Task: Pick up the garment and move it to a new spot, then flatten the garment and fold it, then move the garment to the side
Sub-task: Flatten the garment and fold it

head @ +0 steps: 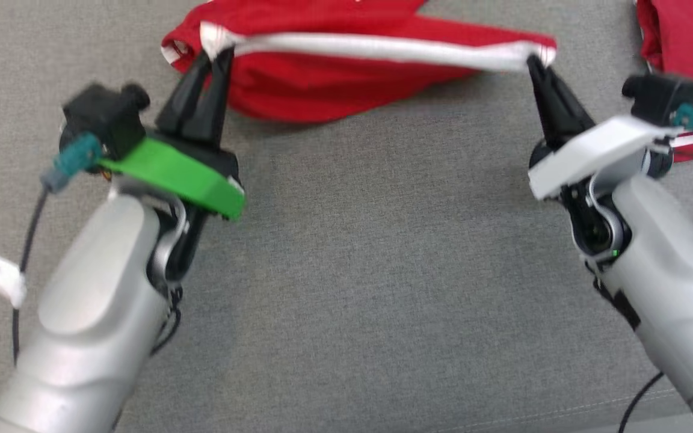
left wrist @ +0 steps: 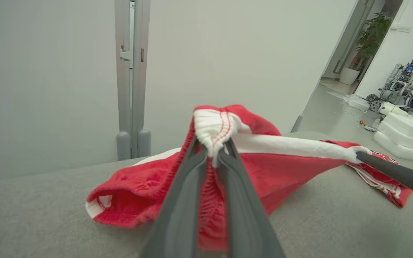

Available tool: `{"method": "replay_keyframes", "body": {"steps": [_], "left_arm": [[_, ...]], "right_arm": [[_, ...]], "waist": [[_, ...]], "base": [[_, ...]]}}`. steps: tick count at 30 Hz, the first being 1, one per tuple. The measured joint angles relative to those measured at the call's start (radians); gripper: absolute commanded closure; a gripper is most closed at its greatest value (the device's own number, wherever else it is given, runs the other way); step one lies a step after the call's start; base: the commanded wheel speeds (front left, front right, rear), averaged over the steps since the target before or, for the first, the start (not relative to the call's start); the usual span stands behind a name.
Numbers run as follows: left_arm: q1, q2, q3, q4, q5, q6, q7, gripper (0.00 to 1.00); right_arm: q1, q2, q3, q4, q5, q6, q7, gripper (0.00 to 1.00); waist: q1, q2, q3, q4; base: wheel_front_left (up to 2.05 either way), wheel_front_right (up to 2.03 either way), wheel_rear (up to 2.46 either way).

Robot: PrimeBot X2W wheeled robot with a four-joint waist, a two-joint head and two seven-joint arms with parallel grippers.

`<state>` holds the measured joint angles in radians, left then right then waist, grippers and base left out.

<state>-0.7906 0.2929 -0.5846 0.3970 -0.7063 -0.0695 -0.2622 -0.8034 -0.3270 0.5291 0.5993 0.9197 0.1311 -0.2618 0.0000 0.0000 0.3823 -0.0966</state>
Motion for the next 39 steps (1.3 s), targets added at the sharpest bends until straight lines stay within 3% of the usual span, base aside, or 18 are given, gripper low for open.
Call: {"method": "replay_keyframes", "body": {"steps": [8, 11, 23, 31, 39], "left_arm": [[0.419, -0.047, 0.113, -0.177, 0.107, 0.013, 0.000, 1.00], [0.546, -0.053, 0.092, -0.205, 0.172, -0.006, 0.000, 1.00], [0.759, -0.098, 0.088, -0.205, 0.235, -0.044, 0.000, 1.00], [0.751, -0.127, 0.067, -0.223, 0.267, -0.054, 0.000, 1.00], [0.615, -0.146, 0.043, -0.207, 0.256, -0.058, 0.000, 1.00]], "right_arm": [[0.361, -0.049, -0.044, -0.175, -0.021, 0.001, 0.000, 1.00], [0.495, -0.055, -0.106, -0.233, -0.027, 0.001, -0.001, 1.00], [0.915, 0.024, -0.308, -0.445, -0.111, 0.001, 0.036, 1.00], [0.917, 0.081, -0.448, -0.557, -0.154, 0.000, 0.158, 1.00], [0.637, 0.052, -0.483, -0.533, -0.203, 0.000, 0.278, 1.00]], "waist": [[0.0000, 0.0000, -0.070, 0.008], [0.0000, 0.0000, -0.098, 0.013], [-0.0001, 0.0000, -0.179, 0.071], [0.0000, 0.0000, -0.190, 0.100], [-0.0001, 0.0000, -0.175, 0.138]], "base": [[0.00, 0.00, 0.00], [0.00, 0.00, 0.00], [0.00, 0.00, 0.00], [0.00, 0.00, 0.00], [0.00, 0.00, 0.00]]}}
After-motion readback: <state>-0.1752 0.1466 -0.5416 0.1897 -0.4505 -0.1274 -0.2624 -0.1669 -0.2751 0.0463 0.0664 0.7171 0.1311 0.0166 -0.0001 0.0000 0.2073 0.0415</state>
